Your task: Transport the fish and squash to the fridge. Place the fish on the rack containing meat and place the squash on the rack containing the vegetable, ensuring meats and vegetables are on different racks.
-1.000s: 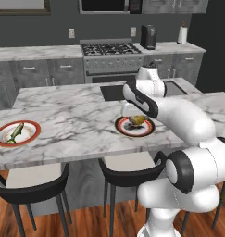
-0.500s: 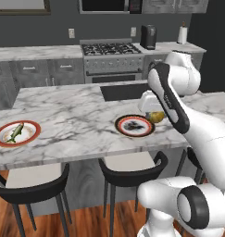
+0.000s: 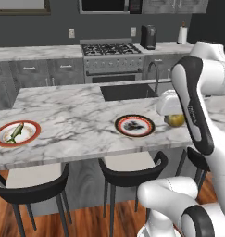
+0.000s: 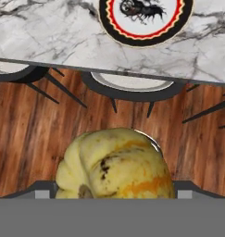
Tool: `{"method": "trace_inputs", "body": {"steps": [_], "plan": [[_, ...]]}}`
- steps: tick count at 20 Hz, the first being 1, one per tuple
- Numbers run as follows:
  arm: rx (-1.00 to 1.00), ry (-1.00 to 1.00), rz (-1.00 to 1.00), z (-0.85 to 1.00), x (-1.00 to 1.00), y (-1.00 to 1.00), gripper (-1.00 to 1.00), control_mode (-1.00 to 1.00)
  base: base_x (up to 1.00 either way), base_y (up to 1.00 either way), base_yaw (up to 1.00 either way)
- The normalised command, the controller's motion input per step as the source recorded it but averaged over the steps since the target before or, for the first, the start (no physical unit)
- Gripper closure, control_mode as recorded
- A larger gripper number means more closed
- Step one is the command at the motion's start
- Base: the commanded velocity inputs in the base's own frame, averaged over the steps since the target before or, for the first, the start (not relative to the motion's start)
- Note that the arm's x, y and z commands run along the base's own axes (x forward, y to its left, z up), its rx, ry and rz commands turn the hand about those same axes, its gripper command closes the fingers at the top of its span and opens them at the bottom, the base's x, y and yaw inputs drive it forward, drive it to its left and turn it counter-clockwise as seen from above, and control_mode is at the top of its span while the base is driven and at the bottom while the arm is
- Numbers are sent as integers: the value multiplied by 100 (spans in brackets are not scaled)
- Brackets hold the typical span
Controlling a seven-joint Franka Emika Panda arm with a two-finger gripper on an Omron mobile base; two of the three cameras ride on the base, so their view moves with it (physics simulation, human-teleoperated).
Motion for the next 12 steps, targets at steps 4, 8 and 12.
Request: {"method": "trace_inputs", "body": {"steps": [4,8,12], "plan": [[-6,0,-6,47,-64,-5,100,-100,0,0,0],[-7,4,-5,32,-49,-11,100,-100,0,0,0],[-13,-2,-2,4,-42,-16,100,-100,0,0,0]]}}
